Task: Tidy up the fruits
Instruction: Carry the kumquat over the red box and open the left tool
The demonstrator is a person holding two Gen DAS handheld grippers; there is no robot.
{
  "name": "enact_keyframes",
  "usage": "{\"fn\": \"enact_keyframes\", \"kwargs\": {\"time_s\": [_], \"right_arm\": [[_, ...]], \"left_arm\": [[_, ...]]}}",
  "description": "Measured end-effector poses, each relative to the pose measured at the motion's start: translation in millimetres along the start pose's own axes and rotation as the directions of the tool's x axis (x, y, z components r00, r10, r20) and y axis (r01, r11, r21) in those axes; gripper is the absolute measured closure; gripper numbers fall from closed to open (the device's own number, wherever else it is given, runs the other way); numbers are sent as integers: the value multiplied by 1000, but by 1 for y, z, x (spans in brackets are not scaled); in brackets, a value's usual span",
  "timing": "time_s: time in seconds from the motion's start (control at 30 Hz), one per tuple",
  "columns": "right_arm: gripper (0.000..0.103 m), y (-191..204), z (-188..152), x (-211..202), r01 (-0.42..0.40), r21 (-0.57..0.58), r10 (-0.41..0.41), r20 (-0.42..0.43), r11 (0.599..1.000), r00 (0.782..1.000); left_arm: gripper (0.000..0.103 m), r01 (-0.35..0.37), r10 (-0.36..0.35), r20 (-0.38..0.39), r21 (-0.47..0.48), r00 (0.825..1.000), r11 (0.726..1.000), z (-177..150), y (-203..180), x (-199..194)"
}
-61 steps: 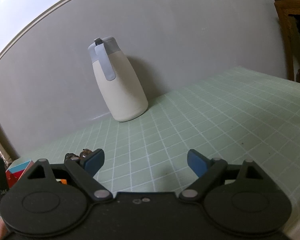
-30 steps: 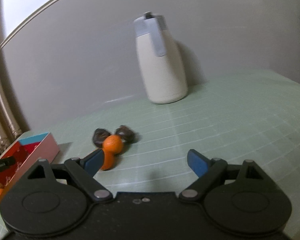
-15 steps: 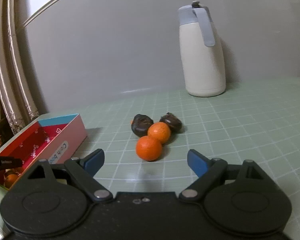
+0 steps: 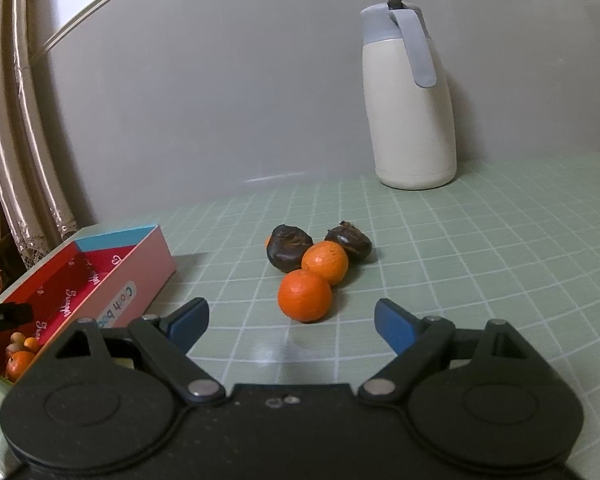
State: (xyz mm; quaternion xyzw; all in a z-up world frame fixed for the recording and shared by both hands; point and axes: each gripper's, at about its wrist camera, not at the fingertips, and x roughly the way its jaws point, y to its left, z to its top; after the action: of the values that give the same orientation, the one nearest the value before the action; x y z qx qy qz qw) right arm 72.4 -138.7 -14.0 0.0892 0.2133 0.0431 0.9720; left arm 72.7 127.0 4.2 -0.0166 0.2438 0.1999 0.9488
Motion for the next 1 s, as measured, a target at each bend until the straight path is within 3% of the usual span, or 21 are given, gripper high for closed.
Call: {"fn": "enact_keyframes", "kwargs": {"time_s": [0.5, 0.67, 1.0], "right_arm": [[13, -13, 4, -8, 23, 9, -24, 14, 1000, 1000], [13, -19, 4, -13, 33, 14, -34, 16, 999, 999], [13, -19, 6, -3, 33, 43, -33, -8, 999, 999]], "left_arm": [[18, 16, -15, 15, -12, 1000, 1000, -4, 18, -23], [8, 29, -29, 33, -5, 999, 1000, -8, 16, -34], [2, -17, 15, 94, 18, 995, 1000, -21, 27, -57]]}}
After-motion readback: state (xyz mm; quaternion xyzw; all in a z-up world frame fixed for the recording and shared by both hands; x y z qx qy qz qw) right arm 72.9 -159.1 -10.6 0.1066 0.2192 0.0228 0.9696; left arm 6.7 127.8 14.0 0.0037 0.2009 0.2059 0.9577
